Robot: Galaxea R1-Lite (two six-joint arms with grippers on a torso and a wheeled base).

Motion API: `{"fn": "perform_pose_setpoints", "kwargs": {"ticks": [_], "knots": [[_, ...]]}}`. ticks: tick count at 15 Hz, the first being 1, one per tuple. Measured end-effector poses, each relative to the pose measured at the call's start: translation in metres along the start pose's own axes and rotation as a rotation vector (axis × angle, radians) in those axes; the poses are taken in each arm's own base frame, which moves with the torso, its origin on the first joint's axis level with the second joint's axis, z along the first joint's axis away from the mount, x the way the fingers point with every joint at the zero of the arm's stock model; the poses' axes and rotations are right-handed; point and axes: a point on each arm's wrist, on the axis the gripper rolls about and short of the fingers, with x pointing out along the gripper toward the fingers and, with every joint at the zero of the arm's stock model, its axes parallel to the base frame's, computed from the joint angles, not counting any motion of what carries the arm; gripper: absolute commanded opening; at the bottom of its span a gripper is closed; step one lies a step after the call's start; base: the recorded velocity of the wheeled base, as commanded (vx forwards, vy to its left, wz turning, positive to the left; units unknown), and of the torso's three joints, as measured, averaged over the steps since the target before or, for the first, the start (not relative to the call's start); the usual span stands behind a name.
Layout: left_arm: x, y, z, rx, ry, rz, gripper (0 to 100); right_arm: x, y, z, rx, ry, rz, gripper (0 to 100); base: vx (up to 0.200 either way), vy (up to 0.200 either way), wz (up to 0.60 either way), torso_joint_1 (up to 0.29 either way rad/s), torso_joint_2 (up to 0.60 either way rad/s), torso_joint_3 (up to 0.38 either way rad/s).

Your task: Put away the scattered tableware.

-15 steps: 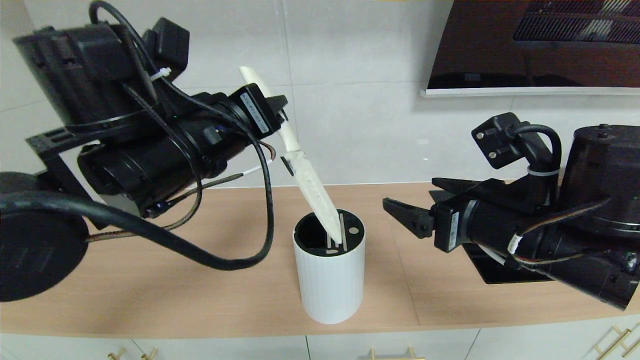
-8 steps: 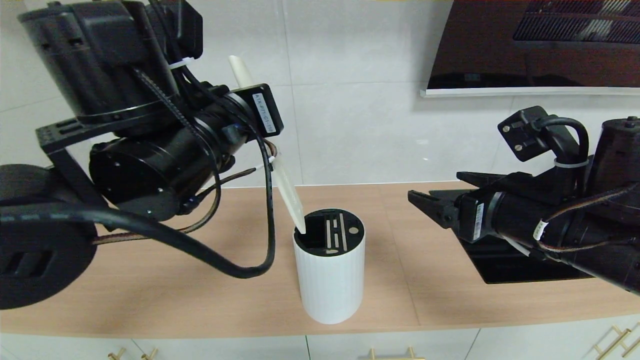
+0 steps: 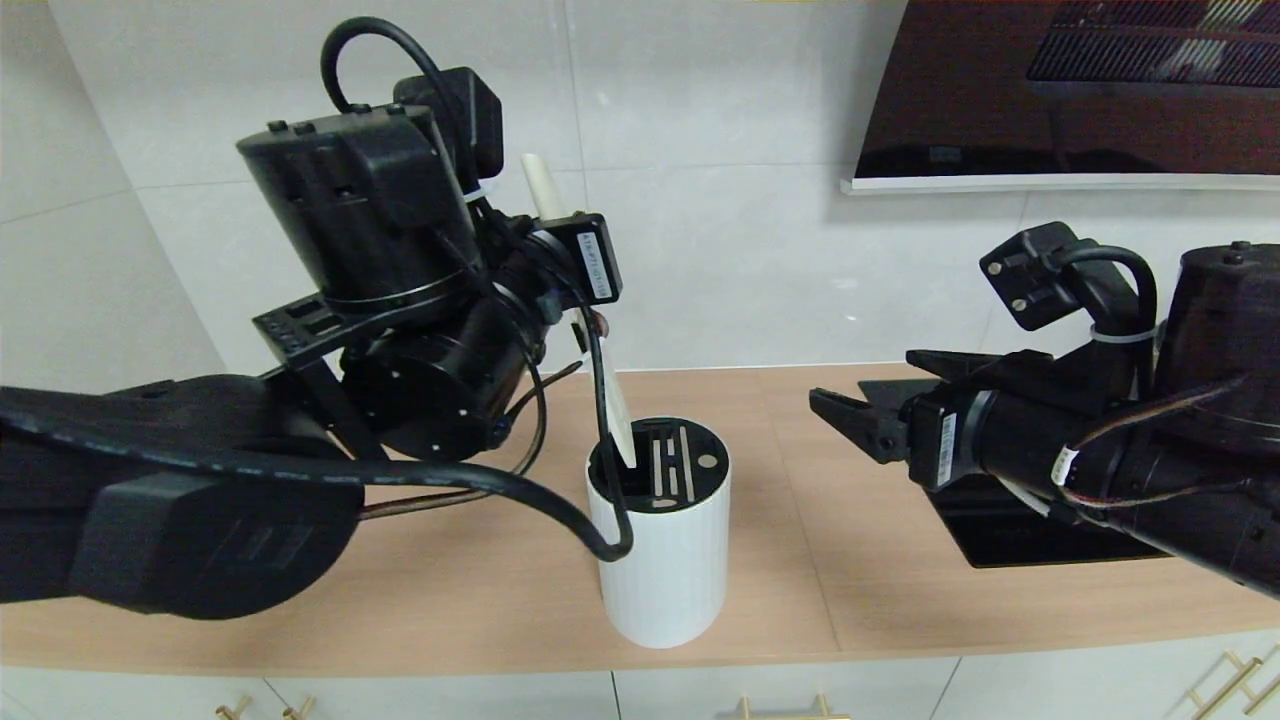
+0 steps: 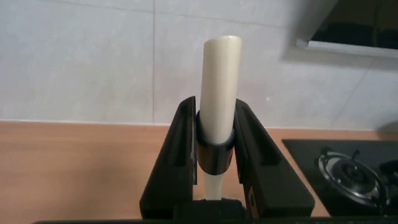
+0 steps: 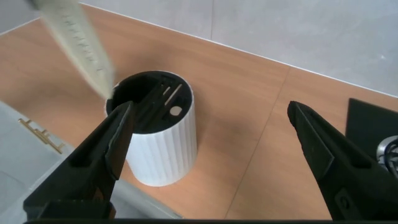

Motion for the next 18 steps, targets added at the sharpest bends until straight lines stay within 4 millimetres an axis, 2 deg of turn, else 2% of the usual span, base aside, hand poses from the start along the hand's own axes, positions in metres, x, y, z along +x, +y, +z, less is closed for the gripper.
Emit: {"fn": "perform_pose_setpoints", "kwargs": {"ticks": [5, 14, 18], "knots": [[0.013, -0.005, -0.024, 0.036, 0.023, 0.015, 0, 0.003, 0.001, -0.003, -0.002, 0.011, -0.001, 100, 0.0, 0.0, 0.0, 0.0, 0.0, 0.0], [0.025, -0.01, -0.056, 0.068, 0.067, 0.064, 0, 0.007, 0.001, -0.007, -0.005, 0.027, 0.0, 100, 0.0, 0.0, 0.0, 0.0, 0.0, 0.0], [0.021, -0.021, -0.07, 0.077, 0.085, 0.054, 0, 0.008, 0.001, -0.008, -0.006, 0.032, 0.0, 100, 0.0, 0.0, 0.0, 0.0, 0.0, 0.0]]}}
